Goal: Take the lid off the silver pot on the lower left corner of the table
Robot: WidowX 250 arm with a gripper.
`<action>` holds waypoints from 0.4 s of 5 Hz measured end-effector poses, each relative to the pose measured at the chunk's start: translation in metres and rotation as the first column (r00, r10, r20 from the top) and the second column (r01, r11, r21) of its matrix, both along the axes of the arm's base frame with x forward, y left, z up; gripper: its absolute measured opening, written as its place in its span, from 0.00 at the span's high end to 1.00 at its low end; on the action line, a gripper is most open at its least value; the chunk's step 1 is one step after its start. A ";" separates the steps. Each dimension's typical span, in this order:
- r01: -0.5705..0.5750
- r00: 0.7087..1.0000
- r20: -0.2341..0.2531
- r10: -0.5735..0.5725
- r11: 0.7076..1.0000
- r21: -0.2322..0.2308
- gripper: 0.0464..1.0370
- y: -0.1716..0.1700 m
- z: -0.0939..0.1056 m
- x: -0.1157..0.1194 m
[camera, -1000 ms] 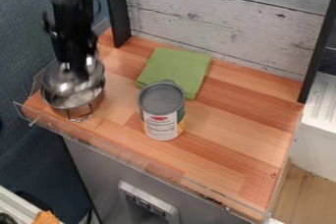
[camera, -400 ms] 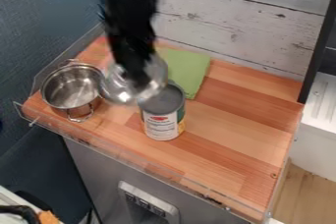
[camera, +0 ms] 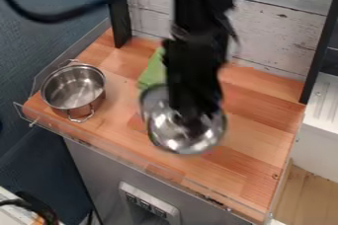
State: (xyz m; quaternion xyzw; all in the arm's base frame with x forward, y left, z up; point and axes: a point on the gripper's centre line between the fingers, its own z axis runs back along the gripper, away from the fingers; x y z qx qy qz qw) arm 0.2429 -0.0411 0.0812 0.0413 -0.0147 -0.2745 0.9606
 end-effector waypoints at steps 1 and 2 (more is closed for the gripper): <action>0.021 0.999 -0.048 -0.021 1.000 0.001 0.77 -0.015 -0.029 0.003; 0.052 0.997 -0.052 -0.050 0.998 0.041 0.77 -0.025 -0.052 0.007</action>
